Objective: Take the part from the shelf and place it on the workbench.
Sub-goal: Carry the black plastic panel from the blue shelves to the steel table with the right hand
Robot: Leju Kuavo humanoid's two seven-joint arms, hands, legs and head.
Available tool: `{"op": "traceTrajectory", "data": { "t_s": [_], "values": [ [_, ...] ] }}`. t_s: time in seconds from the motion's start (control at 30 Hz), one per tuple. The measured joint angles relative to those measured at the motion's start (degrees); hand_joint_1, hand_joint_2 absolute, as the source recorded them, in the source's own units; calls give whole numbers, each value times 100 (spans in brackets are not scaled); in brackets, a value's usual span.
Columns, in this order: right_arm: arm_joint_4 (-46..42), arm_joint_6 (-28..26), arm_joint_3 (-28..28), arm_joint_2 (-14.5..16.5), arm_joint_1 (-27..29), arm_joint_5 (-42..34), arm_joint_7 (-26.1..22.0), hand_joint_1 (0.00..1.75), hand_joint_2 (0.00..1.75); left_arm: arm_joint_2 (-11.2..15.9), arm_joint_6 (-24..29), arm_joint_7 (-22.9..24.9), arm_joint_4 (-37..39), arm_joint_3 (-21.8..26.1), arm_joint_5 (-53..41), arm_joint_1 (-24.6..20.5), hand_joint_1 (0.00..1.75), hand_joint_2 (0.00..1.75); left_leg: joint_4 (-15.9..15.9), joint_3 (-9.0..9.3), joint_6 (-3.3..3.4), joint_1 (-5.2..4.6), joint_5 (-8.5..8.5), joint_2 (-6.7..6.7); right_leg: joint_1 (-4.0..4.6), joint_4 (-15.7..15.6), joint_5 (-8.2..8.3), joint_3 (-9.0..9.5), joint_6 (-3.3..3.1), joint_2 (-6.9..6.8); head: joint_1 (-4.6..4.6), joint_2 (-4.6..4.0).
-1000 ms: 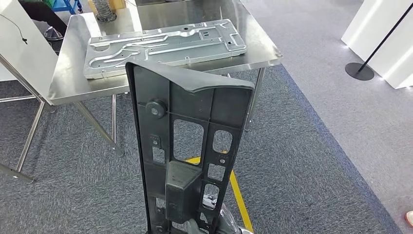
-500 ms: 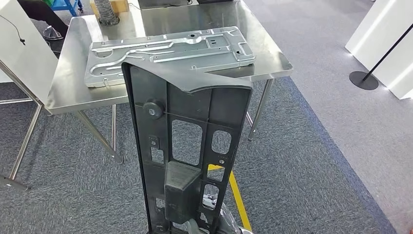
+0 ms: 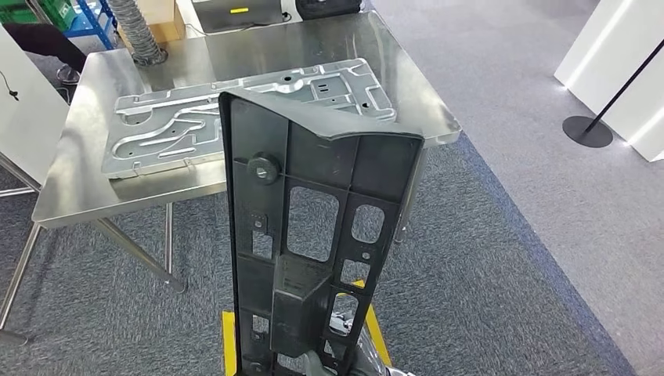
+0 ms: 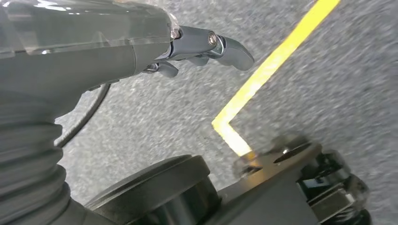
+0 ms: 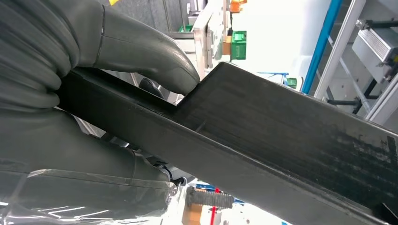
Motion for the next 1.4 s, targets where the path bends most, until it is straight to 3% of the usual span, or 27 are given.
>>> {"op": "traceTrajectory", "data": {
  "t_s": [0.07, 0.1, 0.17, 0.23, 0.33, 0.37, 0.4, 0.43, 0.47, 0.5, 0.57, 0.6, 0.7, 0.77, 0.83, 0.9, 0.93, 0.97, 1.07, 1.1, 1.17, 1.2, 1.27, 1.33, 1.4],
  "values": [
    [21, 50, 0, 7, -14, -4, -15, 175, 175, 13, 5, -1, 0, 8, 21, 15, 0, 175, -451, 67, 95, -75, 619, -35, -1, -14, -135, 132, 41, 32, 1, 0],
    [32, 77, 0, 13, -21, -4, -24, 175, 175, 19, 11, -5, -1, 12, 28, 19, 0, 175, -557, 112, 119, -102, 760, -53, -13, 8, -163, 185, 74, 48, 1, 0],
    [39, 120, -5, 27, -35, -5, -37, 175, 175, 18, 21, -19, -2, 14, 34, 5, 0, 175, -685, 280, 143, -98, 751, -63, -28, 136, -120, 225, 145, 60, -1, 0],
    [48, 147, -12, 32, -60, -7, -46, 175, 175, 15, 27, -34, -7, 16, 36, -19, 0, 175, -790, 480, 180, -60, 725, -60, -30, 537, -76, 64, 204, 27, 1, 1],
    [84, 155, -15, 31, -78, -7, -49, 175, 175, 11, 27, -44, -11, 19, 35, -20, 0, 175, -836, 671, 176, -20, 593, -55, -96, 1418, -452, -609, 304, -12, 2, 1],
    [100, 155, -16, 30, -77, -7, -49, 175, 175, 11, 24, -44, -11, 20, 35, -6, 0, 175, -836, 725, 157, -4, 535, -58, -127, 1572, -576, -816, 339, -18, 2, 0],
    [114, 156, -16, 30, -76, -7, -49, 175, 175, 10, 16, -43, -11, 22, 35, 11, 0, 175, -836, 787, 133, 17, 476, -63, -156, 1569, -602, -948, 375, -26, 2, 0],
    [126, 157, -16, 30, -77, -7, -49, 175, 175, 7, 7, -40, -11, 24, 35, 25, 0, 175, -835, 861, 103, 45, 411, -69, -186, 1386, -492, -993, 418, -37, 2, 0],
    [135, 160, -16, 30, -77, -6, -49, 175, 175, 2, -1, -38, -11, 26, 36, 34, 0, 175, -834, 945, 67, 77, 341, -75, -217, 1060, -258, -965, 465, -52, 2, 0],
    [145, 167, -15, 30, -80, -5, -49, 175, 175, -1, -7, -37, -11, 27, 37, 40, 0, 175, -834, 1022, 23, 101, 267, -77, -248, 691, 90, -903, 505, -81, 2, 0],
    [174, 190, -12, 32, -100, -1, -47, 175, 175, -2, -3, -37, -11, 31, 40, 33, 0, 175, -849, 1140, -70, 122, 136, -76, -248, 207, 502, -811, 468, -134, 3, 0],
    [188, 204, -11, 33, -110, 1, -46, 175, 175, 1, 0, -38, -11, 33, 42, 25, 0, 175, -863, 1191, -121, 119, 101, -68, -236, 136, 568, -799, 406, -143, 3, 0],
    [202, 237, -11, 51, -131, 4, -48, 175, 175, 1, 2, -48, -11, 36, 40, -1, 0, 175, -668, 1203, -236, 133, 170, -39, -215, 98, 455, -668, 208, -97, 0, 0],
    [206, 244, -10, 63, -147, 4, -50, 175, 175, 0, -1, -55, -11, 36, 37, -13, 0, 175, -48, 845, -262, 144, 199, -25, -203, 46, 366, -496, 123, -97, -1, 0],
    [212, 244, -10, 65, -158, 4, -51, 175, 175, 0, -5, -55, -11, 36, 32, -13, 0, 175, 652, 296, -267, 135, -54, -18, -173, 7, 256, -345, 73, -97, -1, 0],
    [216, 244, -9, 65, -158, 4, -51, 175, 175, 1, -7, -51, -11, 37, 31, -4, 0, 175, 906, -112, -239, 119, -392, -18, -134, -6, 131, -190, 48, -77, -1, 0],
    [216, 244, -9, 65, -158, 3, -51, 175, 175, 1, -7, -48, -11, 37, 29, -3, 0, 175, 802, -207, -204, 105, -419, -18, -111, -8, 60, -101, 40, -67, -1, 0],
    [217, 244, -9, 66, -158, 3, -51, 175, 175, 2, -7, -45, -11, 38, 29, -4, 0, 175, 556, -237, -150, 84, -283, -18, -84, -9, -15, -2, 35, -61, -1, 0],
    [226, 245, -8, 69, -163, 2, -50, 175, 175, 8, -8, -36, -11, 40, 32, 18, 0, 175, -336, -171, 52, -28, 732, -35, -29, -17, -240, 245, 54, -43, 1, 0],
    [231, 247, -8, 72, -166, 2, -50, 175, 175, 10, -8, -31, -11, 41, 33, 21, 0, 175, -475, -137, 89, -65, 934, -40, -31, -22, -291, 308, 82, -33, 2, 0],
    [238, 249, -9, 81, -175, 2, -50, 175, 175, 12, -6, -23, -12, 42, 33, 7, 0, 175, -566, -22, 120, -92, 932, -49, -45, 80, -265, 354, 160, -21, 1, 0],
    [238, 250, -9, 85, -181, 1, -51, 175, 175, 11, -5, -20, -13, 43, 33, -3, 0, 175, -617, 61, 143, -89, 912, -53, -56, 233, -207, 319, 195, -25, 2, 0],
    [237, 252, -9, 90, -201, -1, -53, 175, 175, 11, -4, -20, -13, 44, 34, -18, 0, 175, -708, 236, 189, -65, 848, -60, -69, 758, -164, 23, 263, -33, 2, 0],
    [247, 253, -9, 90, -210, -3, -53, 175, 175, 10, -4, -20, -13, 44, 36, -20, 0, 175, -741, 362, 215, -53, 748, -60, -94, 1363, -417, -469, 320, -40, 2, 0],
    [268, 253, -9, 89, -208, -10, -54, 175, 175, 9, -3, -20, -13, 44, 38, -4, 0, 175, -741, 500, 210, -46, 625, -69, -124, 1649, -775, -885, 345, -48, 2, 0]
  ]
}}
